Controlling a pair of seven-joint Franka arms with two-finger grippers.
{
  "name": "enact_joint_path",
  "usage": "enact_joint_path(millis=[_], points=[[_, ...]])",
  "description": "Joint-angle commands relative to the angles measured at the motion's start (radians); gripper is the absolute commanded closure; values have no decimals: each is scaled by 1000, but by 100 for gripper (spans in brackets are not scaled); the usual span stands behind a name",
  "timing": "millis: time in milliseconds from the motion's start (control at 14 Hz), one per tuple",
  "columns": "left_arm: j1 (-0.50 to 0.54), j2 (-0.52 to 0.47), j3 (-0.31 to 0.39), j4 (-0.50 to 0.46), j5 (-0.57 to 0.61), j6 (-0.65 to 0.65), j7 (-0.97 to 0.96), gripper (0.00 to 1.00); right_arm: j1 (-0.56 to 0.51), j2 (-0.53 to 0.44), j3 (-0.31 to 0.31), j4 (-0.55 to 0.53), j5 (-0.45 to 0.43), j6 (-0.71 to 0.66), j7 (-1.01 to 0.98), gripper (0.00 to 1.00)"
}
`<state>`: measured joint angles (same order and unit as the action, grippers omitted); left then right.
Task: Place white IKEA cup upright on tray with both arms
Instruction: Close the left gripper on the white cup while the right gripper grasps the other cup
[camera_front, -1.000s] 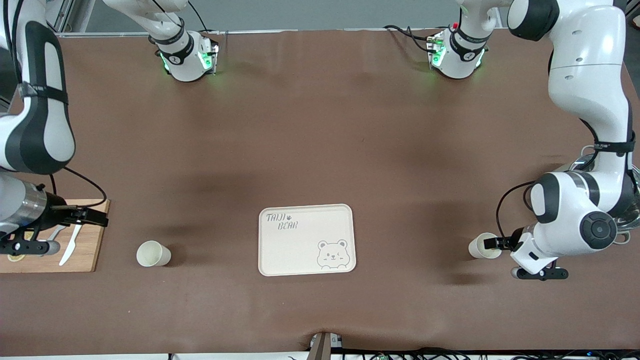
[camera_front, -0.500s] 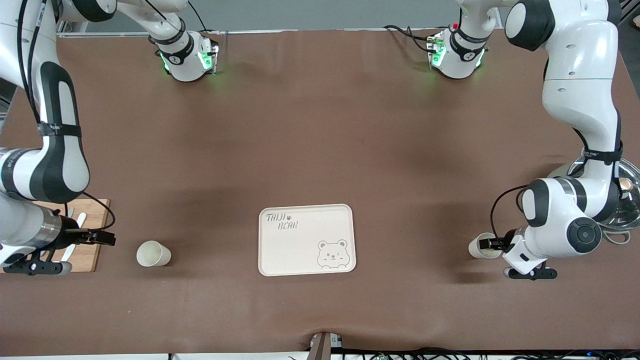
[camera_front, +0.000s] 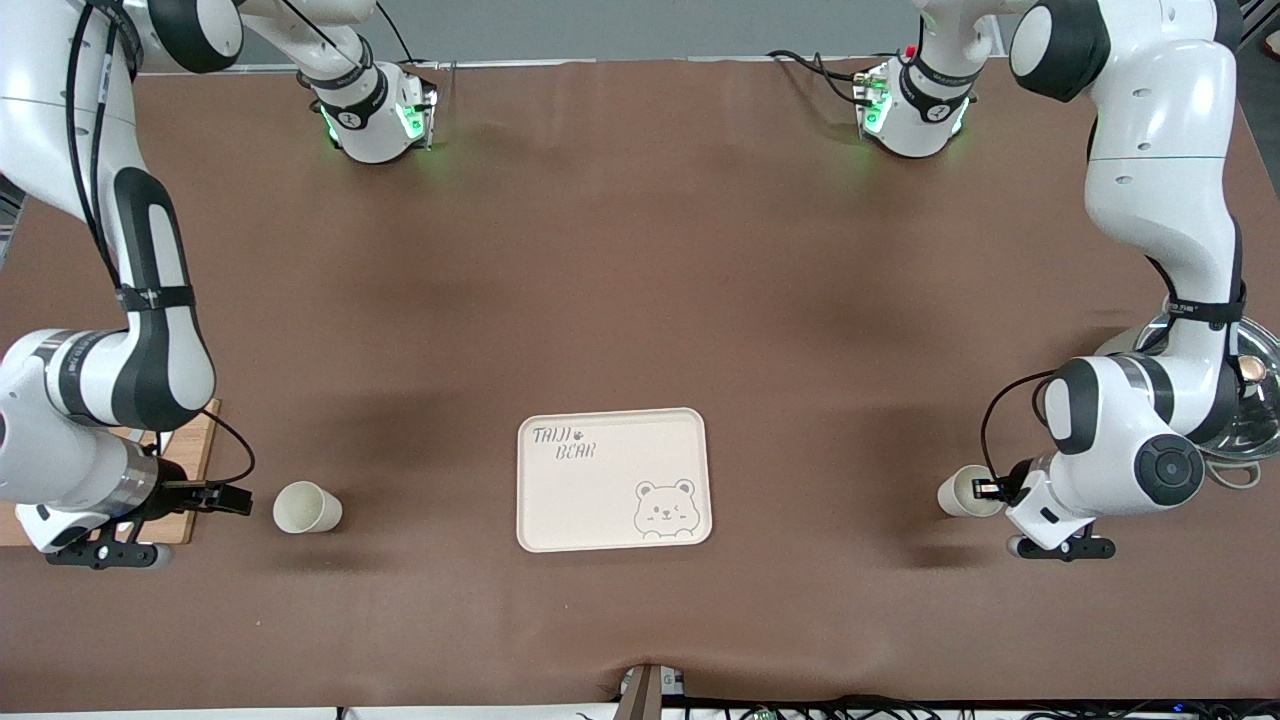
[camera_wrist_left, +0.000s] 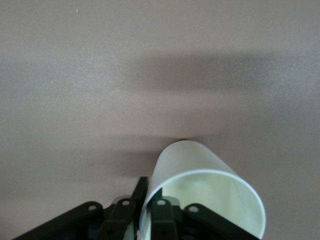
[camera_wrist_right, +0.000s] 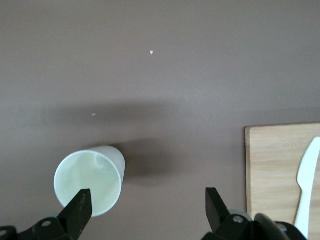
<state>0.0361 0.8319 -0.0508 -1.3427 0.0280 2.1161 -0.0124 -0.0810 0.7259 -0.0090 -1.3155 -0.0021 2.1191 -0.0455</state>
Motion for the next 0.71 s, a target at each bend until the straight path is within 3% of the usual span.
enact_joint_path(millis=[0,643], points=[[7,-11,-3,-12,4,16,20,100,-6,55,9,64,7,13,4,0],[-33,-77,-32,8,-2,4,-26,100,-3,116,11,81,10,42,4,0]])
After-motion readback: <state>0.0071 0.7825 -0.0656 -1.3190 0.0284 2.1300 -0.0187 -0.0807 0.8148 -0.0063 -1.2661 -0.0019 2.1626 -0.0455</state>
